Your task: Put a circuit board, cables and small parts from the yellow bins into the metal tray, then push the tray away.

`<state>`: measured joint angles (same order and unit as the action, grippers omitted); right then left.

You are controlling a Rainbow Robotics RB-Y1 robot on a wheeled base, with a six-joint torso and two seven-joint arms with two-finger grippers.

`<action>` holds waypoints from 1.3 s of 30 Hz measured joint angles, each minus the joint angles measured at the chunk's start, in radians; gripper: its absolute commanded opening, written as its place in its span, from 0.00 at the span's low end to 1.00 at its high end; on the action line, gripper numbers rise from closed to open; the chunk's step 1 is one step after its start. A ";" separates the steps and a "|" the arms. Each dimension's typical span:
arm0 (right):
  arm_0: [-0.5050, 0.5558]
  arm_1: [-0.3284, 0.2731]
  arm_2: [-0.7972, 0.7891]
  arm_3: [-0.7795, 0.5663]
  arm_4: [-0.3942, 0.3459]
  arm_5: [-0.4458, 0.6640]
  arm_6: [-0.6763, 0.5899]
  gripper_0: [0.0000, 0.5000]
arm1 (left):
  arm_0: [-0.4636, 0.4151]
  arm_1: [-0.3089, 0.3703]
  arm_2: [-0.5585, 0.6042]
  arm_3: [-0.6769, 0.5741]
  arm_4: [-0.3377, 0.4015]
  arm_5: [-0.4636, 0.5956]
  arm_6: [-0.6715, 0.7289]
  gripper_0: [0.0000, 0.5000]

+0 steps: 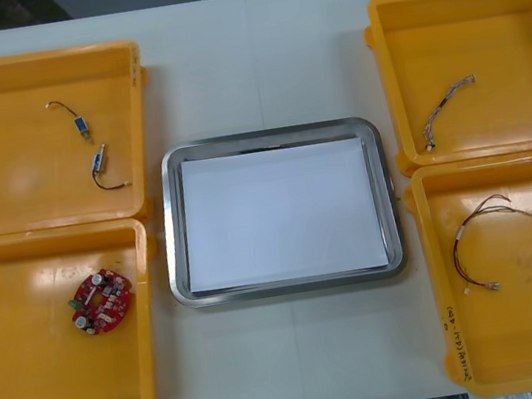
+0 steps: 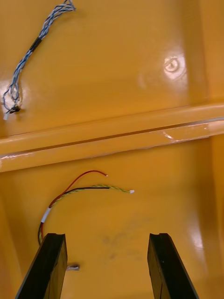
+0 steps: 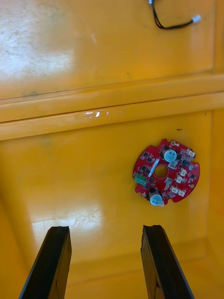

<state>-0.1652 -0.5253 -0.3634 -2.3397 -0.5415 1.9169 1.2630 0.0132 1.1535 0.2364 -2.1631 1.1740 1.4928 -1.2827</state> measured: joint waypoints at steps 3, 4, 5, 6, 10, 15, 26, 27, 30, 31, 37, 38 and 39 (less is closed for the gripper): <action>-0.001 0.032 0.009 -0.001 0.000 0.000 0.000 1.00 | 0.001 0.038 -0.069 0.000 0.001 -0.058 -0.016 0.89; -0.003 0.041 0.012 -0.001 0.000 0.000 0.000 1.00 | 0.001 0.048 -0.093 0.000 0.002 -0.081 -0.016 0.88; -0.007 0.048 0.016 -0.001 0.001 0.000 0.000 1.00 | 0.001 0.057 -0.116 0.000 0.002 -0.104 -0.016 0.88; -0.012 0.054 0.020 -0.001 0.003 0.000 0.000 1.00 | 0.001 0.066 -0.138 0.000 0.002 -0.126 -0.016 0.88; -0.032 0.073 0.034 -0.001 0.012 0.000 0.000 1.00 | 0.001 0.091 -0.211 0.000 0.002 -0.192 -0.016 0.88; -0.037 0.106 0.052 0.006 0.033 0.000 -0.001 1.00 | 0.001 0.115 -0.294 0.000 0.002 -0.270 -0.016 0.88; -0.037 0.186 0.059 0.100 0.065 0.000 -0.001 1.00 | -0.007 0.131 -0.436 0.001 -0.036 -0.335 -0.017 0.88; -0.037 0.190 0.059 0.103 0.068 0.000 -0.001 1.00 | -0.015 0.131 -0.454 0.002 -0.042 -0.336 -0.017 0.89; -0.036 0.201 0.062 0.103 0.085 0.000 -0.001 1.00 | -0.050 0.131 -0.518 0.014 -0.054 -0.352 -0.017 0.89; -0.035 0.204 0.065 0.103 0.091 0.000 -0.002 1.00 | -0.062 0.131 -0.540 0.021 -0.057 -0.360 -0.017 0.89; -0.010 0.208 0.109 0.104 0.129 0.000 -0.065 1.00 | -0.125 0.131 -0.641 0.066 -0.080 -0.403 -0.017 0.89; -0.006 0.210 0.116 0.104 0.136 0.000 -0.065 1.00 | -0.133 0.131 -0.653 0.071 -0.084 -0.407 -0.017 0.89; -0.003 0.213 0.121 0.104 0.148 0.000 -0.065 1.00 | -0.138 0.131 -0.662 0.075 -0.088 -0.411 -0.017 0.88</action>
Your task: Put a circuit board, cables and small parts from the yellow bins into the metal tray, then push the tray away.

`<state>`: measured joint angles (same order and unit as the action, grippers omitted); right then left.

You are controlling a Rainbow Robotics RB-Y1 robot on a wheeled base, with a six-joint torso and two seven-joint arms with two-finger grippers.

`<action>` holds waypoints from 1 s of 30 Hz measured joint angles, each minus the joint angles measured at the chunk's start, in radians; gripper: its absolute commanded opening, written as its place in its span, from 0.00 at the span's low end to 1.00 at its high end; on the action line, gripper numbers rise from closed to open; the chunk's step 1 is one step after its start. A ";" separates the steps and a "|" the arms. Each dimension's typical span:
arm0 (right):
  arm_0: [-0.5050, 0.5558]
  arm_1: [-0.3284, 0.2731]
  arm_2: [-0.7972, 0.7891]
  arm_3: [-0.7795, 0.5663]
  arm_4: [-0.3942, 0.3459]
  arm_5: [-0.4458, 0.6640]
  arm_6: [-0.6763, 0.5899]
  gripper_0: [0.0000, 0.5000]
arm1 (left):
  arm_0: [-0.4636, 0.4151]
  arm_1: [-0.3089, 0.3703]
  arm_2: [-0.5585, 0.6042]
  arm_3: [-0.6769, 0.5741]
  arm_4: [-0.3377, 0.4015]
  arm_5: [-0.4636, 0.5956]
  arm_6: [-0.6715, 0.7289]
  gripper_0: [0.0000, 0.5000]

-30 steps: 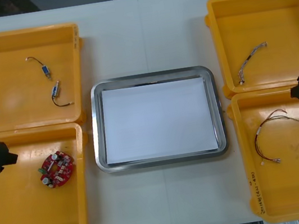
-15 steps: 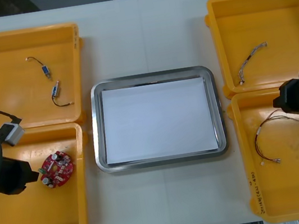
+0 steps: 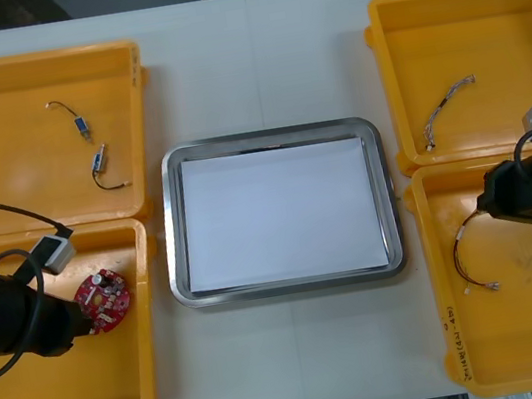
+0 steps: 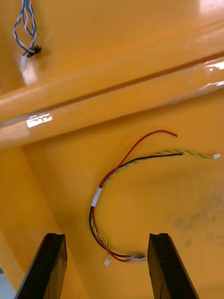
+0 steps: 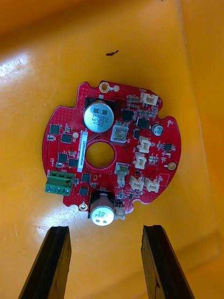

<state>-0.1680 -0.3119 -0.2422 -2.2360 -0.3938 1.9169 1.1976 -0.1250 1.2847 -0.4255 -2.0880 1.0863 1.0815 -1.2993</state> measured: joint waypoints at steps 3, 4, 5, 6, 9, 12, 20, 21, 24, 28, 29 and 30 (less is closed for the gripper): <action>0.005 0.020 0.015 0.001 0.060 0.000 0.000 1.00 | -0.017 0.000 -0.026 0.014 -0.005 -0.016 0.000 0.88; 0.005 0.027 0.020 0.004 0.076 0.000 0.000 1.00 | -0.023 0.000 -0.036 0.019 -0.006 -0.022 0.000 0.89; 0.006 0.033 0.025 0.010 0.089 0.000 0.000 1.00 | -0.029 0.000 -0.046 0.024 -0.009 -0.029 0.000 0.89; 0.006 0.038 0.031 0.018 0.103 0.000 0.000 1.00 | -0.035 0.000 -0.057 0.030 -0.011 -0.037 0.000 0.89; 0.006 0.047 0.047 0.038 0.127 0.000 0.000 1.00 | -0.048 0.000 -0.083 0.045 -0.013 -0.059 0.000 0.88; 0.006 0.054 0.054 0.055 0.133 0.000 0.000 1.00 | -0.051 0.000 -0.095 0.054 -0.018 -0.065 0.000 0.88; 0.006 0.066 0.055 0.087 0.136 0.000 -0.034 1.00 | -0.051 0.000 -0.109 0.054 -0.035 -0.075 0.000 0.89; 0.006 0.067 0.055 0.092 0.136 0.000 -0.034 1.00 | -0.051 0.000 -0.109 0.054 -0.036 -0.075 0.000 0.89; 0.006 0.070 0.056 0.103 0.136 0.000 -0.034 1.00 | -0.051 -0.001 -0.109 0.054 -0.037 -0.076 0.000 0.88; 0.006 0.070 0.058 0.115 0.136 0.000 -0.034 1.00 | -0.051 -0.003 -0.109 0.054 -0.043 -0.076 0.000 0.88; 0.006 0.070 0.059 0.121 0.136 0.000 -0.034 1.00 | -0.051 -0.003 -0.109 0.054 -0.044 -0.076 0.000 0.88; 0.006 0.070 0.060 0.126 0.136 0.000 -0.034 1.00 | -0.051 -0.004 -0.109 0.054 -0.046 -0.076 0.000 0.88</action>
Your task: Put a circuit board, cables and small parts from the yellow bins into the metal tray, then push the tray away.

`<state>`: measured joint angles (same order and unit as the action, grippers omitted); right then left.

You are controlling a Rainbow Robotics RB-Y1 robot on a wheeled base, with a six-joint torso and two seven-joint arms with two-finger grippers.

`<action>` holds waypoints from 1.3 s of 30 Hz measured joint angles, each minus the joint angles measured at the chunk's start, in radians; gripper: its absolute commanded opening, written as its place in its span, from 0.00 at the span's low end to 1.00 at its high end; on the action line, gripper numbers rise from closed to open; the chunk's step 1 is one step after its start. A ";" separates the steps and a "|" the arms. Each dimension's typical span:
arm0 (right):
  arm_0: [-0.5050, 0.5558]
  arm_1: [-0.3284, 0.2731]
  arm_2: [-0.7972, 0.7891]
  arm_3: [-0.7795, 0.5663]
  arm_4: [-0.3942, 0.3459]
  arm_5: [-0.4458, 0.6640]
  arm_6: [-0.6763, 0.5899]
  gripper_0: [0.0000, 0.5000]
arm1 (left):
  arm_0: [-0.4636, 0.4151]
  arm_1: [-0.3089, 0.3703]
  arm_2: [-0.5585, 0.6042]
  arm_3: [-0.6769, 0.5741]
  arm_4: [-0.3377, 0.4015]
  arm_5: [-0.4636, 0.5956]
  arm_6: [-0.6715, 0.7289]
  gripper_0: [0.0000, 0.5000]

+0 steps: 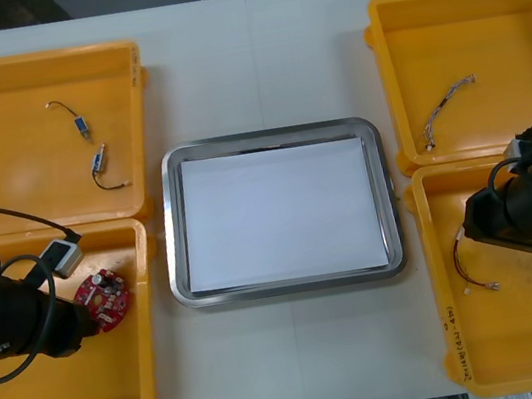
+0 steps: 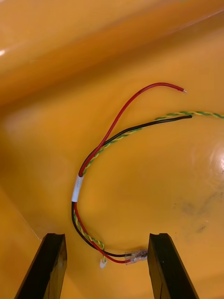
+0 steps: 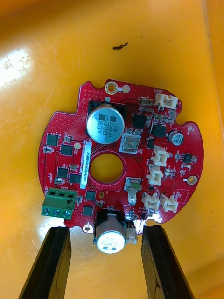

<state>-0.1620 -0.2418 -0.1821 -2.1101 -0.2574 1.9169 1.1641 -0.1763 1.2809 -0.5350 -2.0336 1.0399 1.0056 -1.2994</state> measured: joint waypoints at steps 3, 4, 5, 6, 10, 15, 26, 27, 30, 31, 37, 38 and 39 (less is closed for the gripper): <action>0.000 0.000 0.005 0.007 0.000 0.000 0.000 1.00 | 0.000 -0.001 -0.002 0.000 -0.011 -0.004 0.000 0.88; 0.000 0.000 0.007 0.008 0.000 0.000 0.000 1.00 | 0.000 -0.001 -0.004 0.000 -0.015 -0.008 0.000 0.79; 0.000 0.000 0.010 0.009 0.000 0.000 0.000 1.00 | -0.001 -0.001 -0.008 0.000 -0.019 -0.012 0.000 0.62; 0.000 0.000 0.012 0.009 0.000 0.000 0.000 1.00 | -0.001 -0.001 -0.011 0.000 -0.022 -0.015 0.000 0.25; 0.000 0.000 0.021 0.017 0.000 0.000 0.000 1.00 | -0.003 -0.002 -0.026 0.001 -0.031 -0.021 0.000 0.00; 0.000 0.000 0.027 0.023 0.000 0.000 -0.001 1.00 | -0.003 -0.002 -0.037 0.001 -0.038 -0.037 0.000 0.00; 0.000 0.000 0.044 0.031 0.000 -0.007 -0.038 1.00 | -0.014 -0.001 -0.036 -0.004 -0.036 -0.027 0.000 0.00; 0.000 0.000 0.047 0.031 0.000 -0.008 -0.038 1.00 | -0.016 -0.001 -0.034 -0.008 -0.034 -0.013 0.000 0.00; 0.000 0.000 0.054 0.031 0.000 -0.025 -0.038 1.00 | -0.018 -0.001 -0.010 -0.030 -0.026 0.051 0.000 0.00; 0.000 0.000 0.056 0.031 0.000 -0.029 -0.038 1.00 | -0.018 -0.001 0.004 -0.040 -0.022 0.074 0.000 0.00; 0.000 0.000 0.058 0.032 0.000 -0.041 -0.038 1.00 | -0.018 -0.001 0.120 -0.083 0.015 0.176 0.000 0.00; 0.000 0.000 0.058 0.033 0.000 -0.045 -0.038 1.00 | -0.018 -0.001 0.142 -0.088 0.029 0.194 0.000 0.00; 0.000 0.000 0.058 0.037 0.000 -0.049 -0.038 1.00 | -0.018 -0.001 0.166 -0.094 0.045 0.215 0.000 0.00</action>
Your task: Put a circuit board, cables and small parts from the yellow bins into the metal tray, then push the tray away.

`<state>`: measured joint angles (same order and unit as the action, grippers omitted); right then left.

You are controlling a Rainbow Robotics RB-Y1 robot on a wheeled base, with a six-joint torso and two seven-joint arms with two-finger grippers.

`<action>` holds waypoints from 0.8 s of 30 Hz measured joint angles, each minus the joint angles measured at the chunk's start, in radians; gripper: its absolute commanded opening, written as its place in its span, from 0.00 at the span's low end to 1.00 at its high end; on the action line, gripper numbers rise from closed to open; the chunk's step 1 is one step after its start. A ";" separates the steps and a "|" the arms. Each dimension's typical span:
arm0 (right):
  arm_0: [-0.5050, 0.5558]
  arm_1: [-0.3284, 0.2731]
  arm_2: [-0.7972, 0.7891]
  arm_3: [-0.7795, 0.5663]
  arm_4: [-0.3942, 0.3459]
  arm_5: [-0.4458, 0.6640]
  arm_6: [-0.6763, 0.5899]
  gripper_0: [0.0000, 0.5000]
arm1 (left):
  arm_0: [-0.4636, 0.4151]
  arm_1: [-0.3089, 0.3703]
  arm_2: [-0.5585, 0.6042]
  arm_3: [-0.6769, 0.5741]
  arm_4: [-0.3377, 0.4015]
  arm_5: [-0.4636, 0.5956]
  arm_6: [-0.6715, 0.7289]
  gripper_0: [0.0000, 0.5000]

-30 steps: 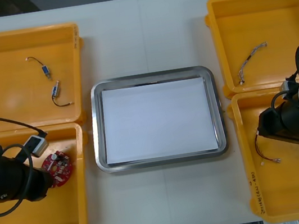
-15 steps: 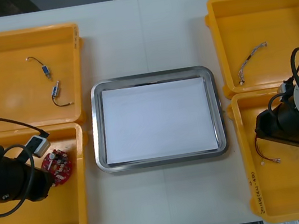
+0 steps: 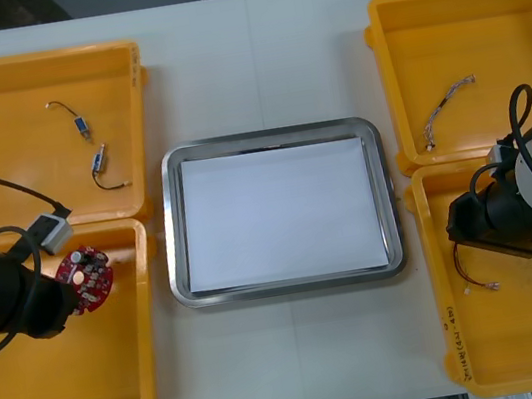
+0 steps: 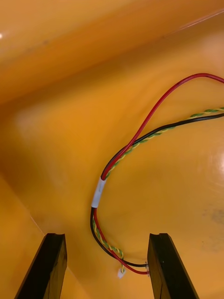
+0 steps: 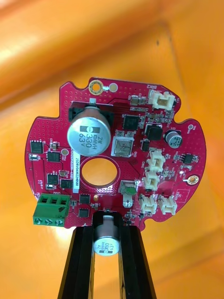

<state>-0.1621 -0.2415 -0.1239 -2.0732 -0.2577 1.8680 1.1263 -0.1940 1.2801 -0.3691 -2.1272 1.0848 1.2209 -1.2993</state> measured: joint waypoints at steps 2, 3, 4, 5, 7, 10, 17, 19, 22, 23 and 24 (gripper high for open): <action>0.000 0.000 0.000 0.013 0.000 -0.014 0.000 1.00 | 0.000 0.000 0.046 -0.009 0.025 0.038 0.000 0.00; 0.000 0.000 0.000 0.023 0.000 -0.024 -0.001 1.00 | 0.000 0.000 0.071 -0.016 0.038 0.061 0.000 0.00; 0.000 0.000 0.000 0.031 0.000 -0.031 -0.004 1.00 | 0.000 0.000 0.096 -0.023 0.047 0.084 0.000 0.00; 0.000 0.000 0.000 0.038 0.000 -0.035 -0.009 1.00 | 0.000 0.000 0.118 -0.033 0.053 0.106 0.000 0.00; 0.000 0.000 0.000 0.045 0.000 -0.036 -0.017 1.00 | 0.000 -0.001 0.161 -0.053 0.058 0.140 0.000 0.00; 0.000 0.000 0.000 0.046 0.000 -0.036 -0.018 1.00 | -0.006 -0.009 0.196 -0.081 0.059 0.181 0.000 0.00; 0.000 0.022 0.000 0.047 0.006 -0.036 -0.018 1.00 | -0.121 -0.083 0.189 -0.101 0.059 0.313 0.000 0.00; 0.000 0.027 0.000 0.048 0.010 -0.039 -0.019 1.00 | -0.170 -0.108 0.171 -0.101 0.058 0.338 0.000 0.00; 0.000 0.030 0.000 0.057 0.011 -0.055 -0.019 1.00 | -0.241 -0.136 0.129 -0.101 0.058 0.354 0.000 0.00; 0.000 0.030 0.000 0.061 0.011 -0.062 -0.019 1.00 | -0.263 -0.144 0.112 -0.101 0.058 0.355 0.000 0.00; 0.000 0.030 0.000 0.065 0.012 -0.067 -0.019 1.00 | -0.286 -0.152 0.094 -0.100 0.058 0.357 0.000 0.00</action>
<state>-0.1621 -0.2115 -0.1235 -2.0081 -0.2460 1.8013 1.1077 -0.4800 1.1283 -0.2753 -2.2275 1.1428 1.5776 -1.2993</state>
